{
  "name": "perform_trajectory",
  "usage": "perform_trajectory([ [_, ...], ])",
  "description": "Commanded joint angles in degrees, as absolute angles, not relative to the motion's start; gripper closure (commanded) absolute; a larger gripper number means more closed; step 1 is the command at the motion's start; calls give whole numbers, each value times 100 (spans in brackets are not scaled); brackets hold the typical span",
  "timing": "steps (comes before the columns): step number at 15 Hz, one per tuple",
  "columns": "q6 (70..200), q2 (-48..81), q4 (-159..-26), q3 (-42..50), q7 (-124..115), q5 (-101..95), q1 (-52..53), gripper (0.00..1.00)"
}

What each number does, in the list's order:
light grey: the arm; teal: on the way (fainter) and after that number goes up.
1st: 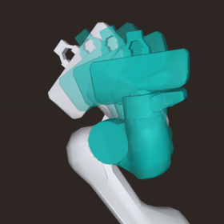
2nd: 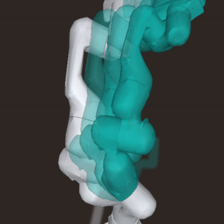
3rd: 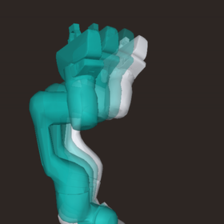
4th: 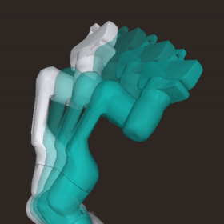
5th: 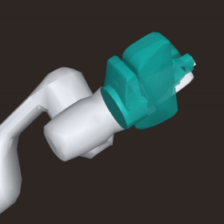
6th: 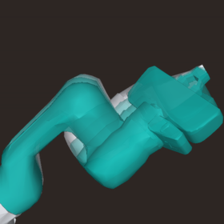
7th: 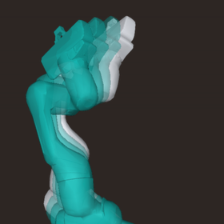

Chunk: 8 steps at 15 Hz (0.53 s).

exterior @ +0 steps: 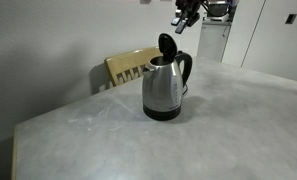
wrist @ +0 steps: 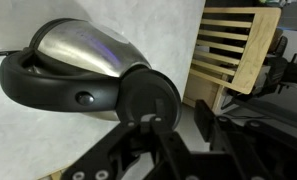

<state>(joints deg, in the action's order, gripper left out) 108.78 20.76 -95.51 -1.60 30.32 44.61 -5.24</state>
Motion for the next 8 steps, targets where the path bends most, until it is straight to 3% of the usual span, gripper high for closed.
perform_trajectory([
  [1,10737,2219,-9400,-203,2954,4556,-636,95],
  [3,10815,2264,-9378,-194,2890,4458,-596,100],
  [8,10851,2351,-9289,-183,2671,4251,-520,100],
])
